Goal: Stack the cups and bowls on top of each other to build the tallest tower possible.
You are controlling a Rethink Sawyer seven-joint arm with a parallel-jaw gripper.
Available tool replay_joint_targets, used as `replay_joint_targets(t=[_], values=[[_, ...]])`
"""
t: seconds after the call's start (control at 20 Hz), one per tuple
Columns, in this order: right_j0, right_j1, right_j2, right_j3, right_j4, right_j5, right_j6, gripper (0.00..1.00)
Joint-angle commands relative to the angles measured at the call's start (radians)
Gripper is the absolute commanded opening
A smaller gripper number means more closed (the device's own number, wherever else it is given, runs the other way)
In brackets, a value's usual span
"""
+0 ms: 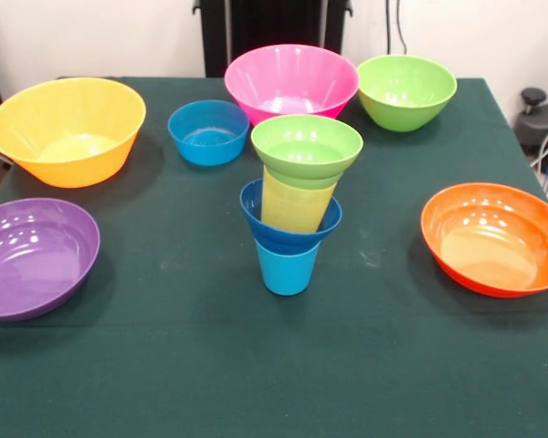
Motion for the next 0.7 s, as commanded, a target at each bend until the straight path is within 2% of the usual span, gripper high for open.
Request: replay_joint_targets(t=[0.05,0.3,0.7], values=[[0.002,0.094,0.122,0.181,-0.194,-0.148,-0.028,1.0],[0.034,0.156,0.078,0.17,-0.249,-0.227,0.034,1.0],[0.061,0.259,0.045,0.14,-0.268,-0.326,0.069,1.0]])
